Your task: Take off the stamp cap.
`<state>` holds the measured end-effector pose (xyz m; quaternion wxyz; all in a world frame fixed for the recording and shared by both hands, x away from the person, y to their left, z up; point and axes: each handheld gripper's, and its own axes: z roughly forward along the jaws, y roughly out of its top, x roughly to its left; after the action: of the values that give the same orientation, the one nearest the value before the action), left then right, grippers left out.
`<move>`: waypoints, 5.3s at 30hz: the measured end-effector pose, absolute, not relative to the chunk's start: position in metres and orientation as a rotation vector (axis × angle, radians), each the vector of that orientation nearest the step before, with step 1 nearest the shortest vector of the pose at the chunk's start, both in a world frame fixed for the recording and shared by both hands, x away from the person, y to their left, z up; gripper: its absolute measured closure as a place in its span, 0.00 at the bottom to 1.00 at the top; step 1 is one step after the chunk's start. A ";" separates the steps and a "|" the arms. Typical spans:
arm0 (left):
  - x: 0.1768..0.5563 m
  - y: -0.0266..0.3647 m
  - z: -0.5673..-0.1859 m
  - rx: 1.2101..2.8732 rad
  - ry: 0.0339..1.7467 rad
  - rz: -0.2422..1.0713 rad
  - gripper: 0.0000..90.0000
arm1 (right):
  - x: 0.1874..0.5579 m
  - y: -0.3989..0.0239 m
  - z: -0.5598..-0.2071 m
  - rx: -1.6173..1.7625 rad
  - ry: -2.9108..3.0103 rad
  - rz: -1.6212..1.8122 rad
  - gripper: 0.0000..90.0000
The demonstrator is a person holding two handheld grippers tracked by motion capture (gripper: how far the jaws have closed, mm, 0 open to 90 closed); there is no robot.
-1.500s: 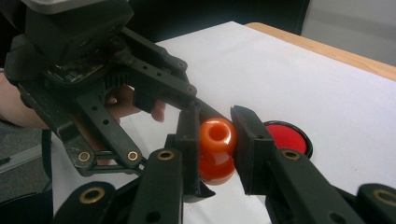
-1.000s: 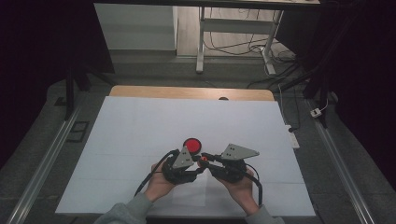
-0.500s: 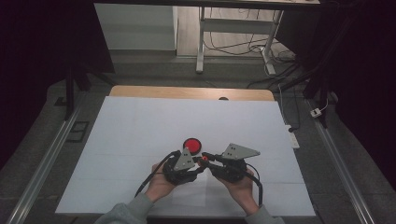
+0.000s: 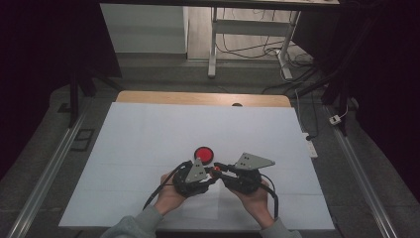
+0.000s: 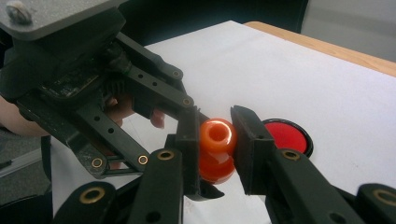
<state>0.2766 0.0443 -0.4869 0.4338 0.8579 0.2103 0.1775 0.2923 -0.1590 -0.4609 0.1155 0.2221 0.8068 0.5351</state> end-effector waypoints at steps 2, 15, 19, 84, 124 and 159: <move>0.276 0.044 -0.487 2.142 0.523 0.443 0.72 | 0.292 -0.159 -0.461 0.649 2.365 1.562 0.80; 0.277 0.045 -0.488 2.152 0.517 0.444 0.73 | 0.290 -0.156 -0.462 0.641 2.362 1.534 0.80; 0.277 0.045 -0.488 2.152 0.517 0.443 0.73 | 0.290 -0.156 -0.462 0.641 2.361 1.534 0.80; 0.278 0.064 -0.489 2.151 0.558 0.455 0.73 | 0.292 -0.183 -0.448 0.731 2.212 1.603 0.81; 0.267 0.129 -0.487 2.087 0.649 0.443 0.72 | 0.294 -0.182 -0.452 0.723 2.245 1.606 0.80; 0.235 0.211 -0.509 2.041 0.842 0.461 0.72 | 0.296 -0.185 -0.453 0.735 2.235 1.601 0.80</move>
<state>0.2350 0.2111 -0.5092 0.4289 0.8174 0.3374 0.1846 0.2962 -0.1849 -0.4529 0.1475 0.2554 0.7768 0.5565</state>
